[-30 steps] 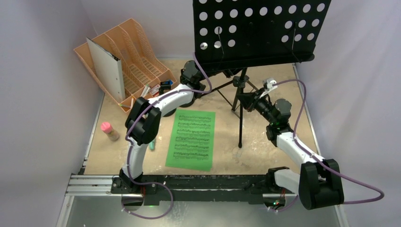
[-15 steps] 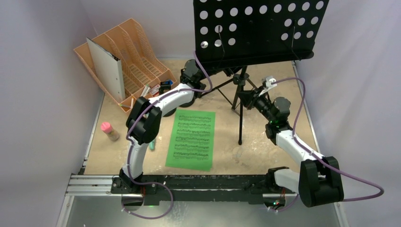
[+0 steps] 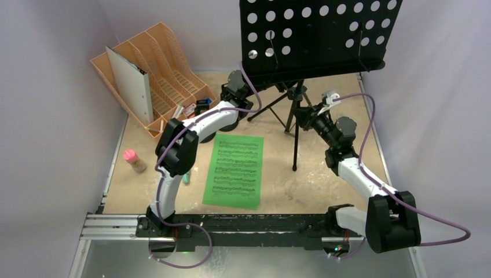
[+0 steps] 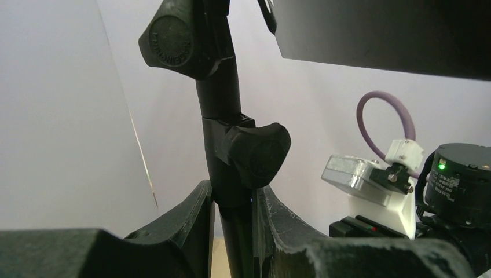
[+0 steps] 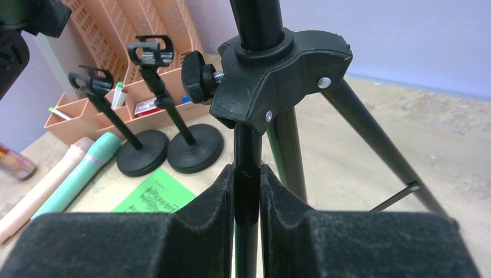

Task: Pack up the instrument practice props
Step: Close the music stand at the center of the board.

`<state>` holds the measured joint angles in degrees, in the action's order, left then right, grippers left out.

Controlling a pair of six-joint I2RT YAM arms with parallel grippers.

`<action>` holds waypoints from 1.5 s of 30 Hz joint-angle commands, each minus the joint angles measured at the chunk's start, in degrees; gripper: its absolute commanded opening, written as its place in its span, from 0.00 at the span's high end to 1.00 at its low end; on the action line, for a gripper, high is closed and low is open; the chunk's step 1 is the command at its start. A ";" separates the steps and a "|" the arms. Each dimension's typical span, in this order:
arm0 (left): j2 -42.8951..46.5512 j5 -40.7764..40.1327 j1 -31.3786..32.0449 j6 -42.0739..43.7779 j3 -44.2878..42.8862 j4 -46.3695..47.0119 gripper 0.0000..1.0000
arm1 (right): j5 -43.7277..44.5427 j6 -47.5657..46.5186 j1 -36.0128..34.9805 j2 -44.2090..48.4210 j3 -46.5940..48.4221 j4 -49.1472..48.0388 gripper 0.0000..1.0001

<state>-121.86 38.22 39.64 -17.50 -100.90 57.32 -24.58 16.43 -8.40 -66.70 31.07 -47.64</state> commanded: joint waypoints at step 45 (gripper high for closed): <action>2.97 4.69 1.77 -1.80 5.46 -1.62 1.00 | 6.14 -5.33 0.23 -5.35 20.30 -24.83 1.00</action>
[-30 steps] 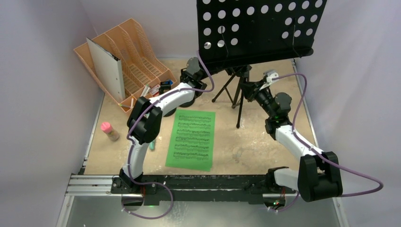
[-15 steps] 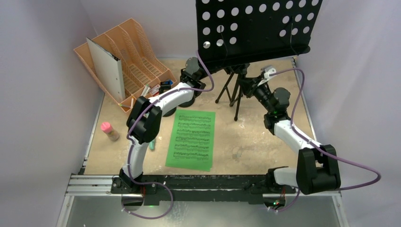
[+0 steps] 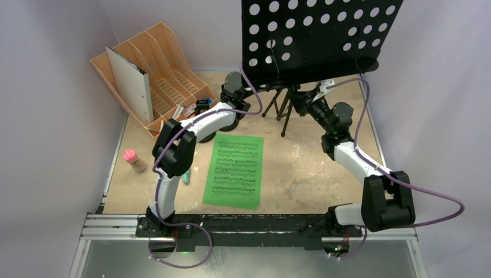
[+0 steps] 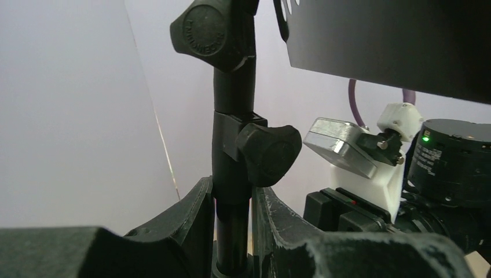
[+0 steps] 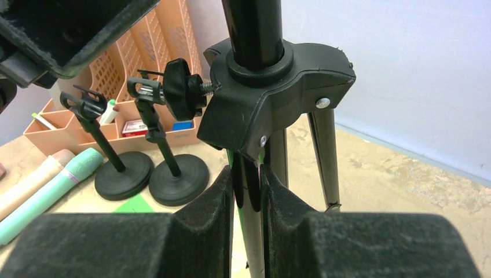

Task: Pack up the instrument practice props
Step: Close the music stand at the center of the board.

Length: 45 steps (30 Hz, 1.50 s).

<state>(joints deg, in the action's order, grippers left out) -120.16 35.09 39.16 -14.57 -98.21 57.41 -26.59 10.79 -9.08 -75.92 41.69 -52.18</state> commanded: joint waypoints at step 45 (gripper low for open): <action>1.77 -5.43 0.69 -16.47 6.33 -0.19 1.00 | 4.45 1.82 0.91 0.99 -0.21 -15.48 0.21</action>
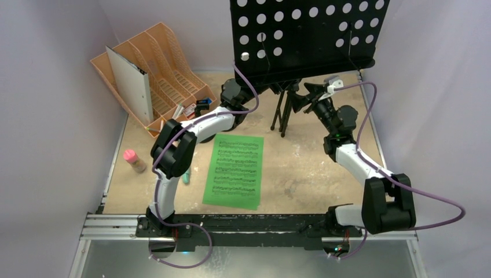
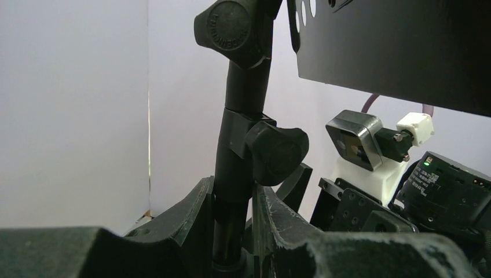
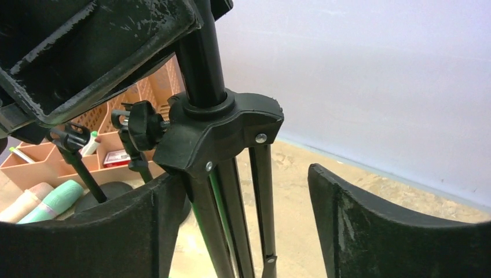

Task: Pack up the instrument practice props
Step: Close the music stand at the center of the board.

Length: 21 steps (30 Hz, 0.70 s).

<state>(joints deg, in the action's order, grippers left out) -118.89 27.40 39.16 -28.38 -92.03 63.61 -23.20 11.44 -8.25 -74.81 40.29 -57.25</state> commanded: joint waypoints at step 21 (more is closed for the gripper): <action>-0.69 1.00 0.70 -5.79 -0.17 -3.95 1.00 | -2.28 6.15 -0.31 -13.44 1.65 -22.16 0.08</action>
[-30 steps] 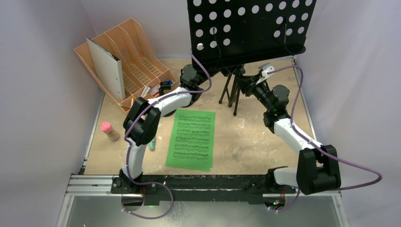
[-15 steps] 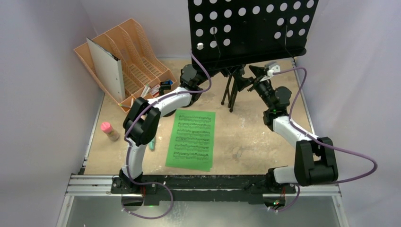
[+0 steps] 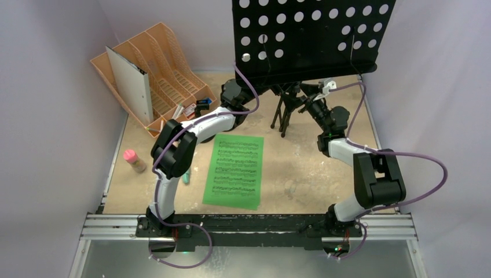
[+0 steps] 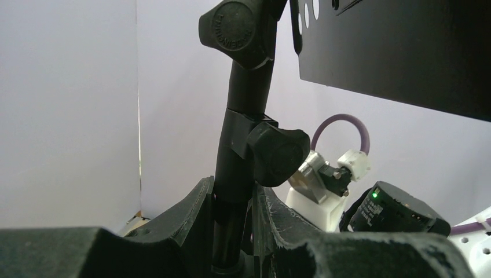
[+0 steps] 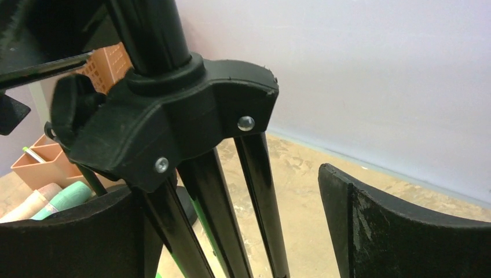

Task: Pack up the instrument practice props
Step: Close the music stand at the center of the board, then place the music stand at the center of the board.

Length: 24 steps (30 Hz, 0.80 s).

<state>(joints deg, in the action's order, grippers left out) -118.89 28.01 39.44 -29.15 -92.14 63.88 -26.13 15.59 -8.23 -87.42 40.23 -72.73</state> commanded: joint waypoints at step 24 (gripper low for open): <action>-1.31 -1.18 0.45 -5.16 -1.29 -4.11 1.00 | 12.68 3.23 -4.47 -5.06 0.08 -12.99 0.29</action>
<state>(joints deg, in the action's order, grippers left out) -119.04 27.51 39.46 -29.80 -92.47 63.75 -15.90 19.05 -12.49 -93.01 40.25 -81.73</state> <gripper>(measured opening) 0.256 0.786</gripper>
